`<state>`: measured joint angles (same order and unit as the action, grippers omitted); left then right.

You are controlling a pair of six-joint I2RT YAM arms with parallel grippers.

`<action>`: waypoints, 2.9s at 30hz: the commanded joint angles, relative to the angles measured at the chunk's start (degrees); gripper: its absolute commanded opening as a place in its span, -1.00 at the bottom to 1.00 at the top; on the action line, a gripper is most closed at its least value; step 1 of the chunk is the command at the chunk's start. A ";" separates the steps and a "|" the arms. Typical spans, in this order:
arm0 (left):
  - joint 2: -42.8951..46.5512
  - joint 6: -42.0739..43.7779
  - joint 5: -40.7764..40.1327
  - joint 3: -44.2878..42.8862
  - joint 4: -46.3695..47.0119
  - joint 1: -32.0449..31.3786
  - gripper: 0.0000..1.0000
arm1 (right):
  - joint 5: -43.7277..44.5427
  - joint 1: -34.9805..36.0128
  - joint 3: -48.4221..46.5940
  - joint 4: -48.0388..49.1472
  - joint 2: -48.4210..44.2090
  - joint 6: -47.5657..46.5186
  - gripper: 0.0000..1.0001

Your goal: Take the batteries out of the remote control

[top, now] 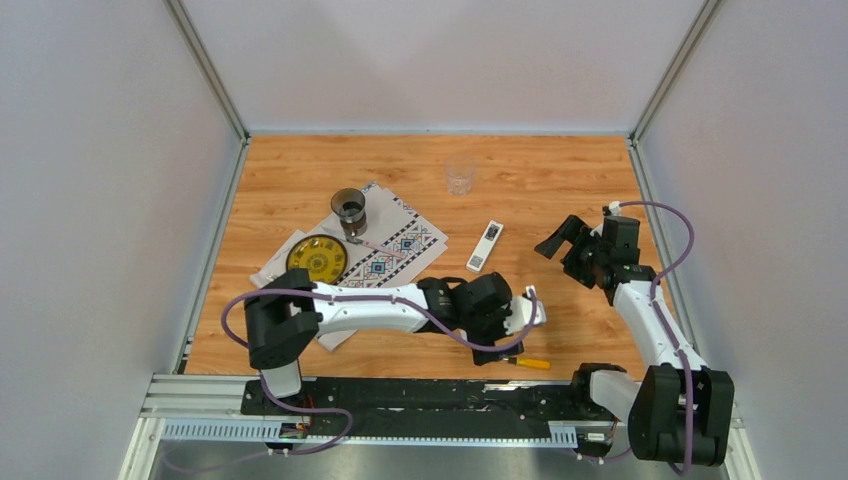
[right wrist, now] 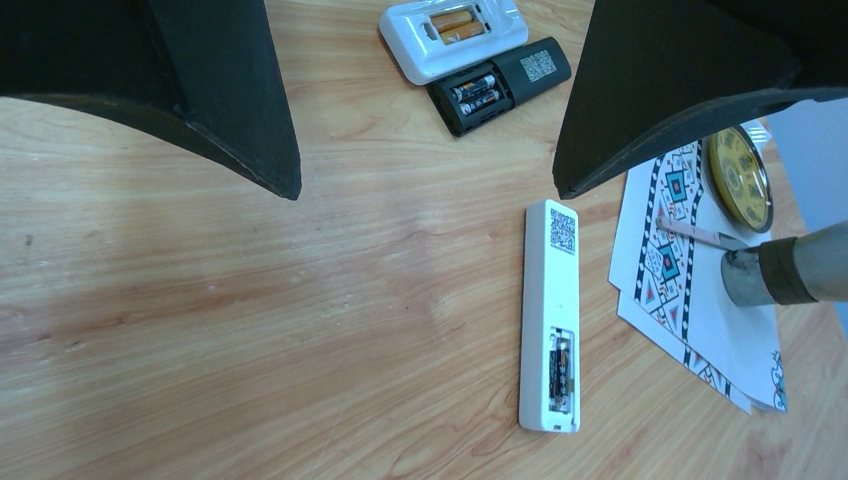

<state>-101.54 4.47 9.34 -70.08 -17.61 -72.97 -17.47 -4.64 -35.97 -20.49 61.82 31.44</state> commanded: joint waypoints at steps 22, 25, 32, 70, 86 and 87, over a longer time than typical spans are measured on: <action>-13.95 7.04 7.01 -4.80 0.74 -1.03 -0.64 | -7.05 -5.73 0.37 2.91 -0.30 -0.07 1.00; -13.43 6.61 4.90 -4.19 -0.06 -1.03 -1.00 | -6.96 -5.90 -0.07 2.39 -0.30 -0.15 1.00; -5.97 2.66 4.36 0.91 4.15 -0.95 -1.00 | -7.13 -6.08 -0.86 2.12 -1.70 0.29 1.00; 60.30 -32.95 22.38 39.94 31.59 32.72 -1.00 | -28.06 32.85 -9.47 37.00 -2.06 9.86 0.78; 62.25 -35.85 26.42 39.24 36.23 32.72 -1.00 | -25.50 41.91 -10.00 53.62 -1.09 15.93 0.33; 61.90 -36.02 26.78 39.23 36.50 32.63 -1.00 | -25.33 42.00 -10.18 53.71 -0.83 16.37 0.23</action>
<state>-38.85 -30.11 33.52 -28.67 14.41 -40.47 -44.01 36.60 -43.18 28.03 59.96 45.45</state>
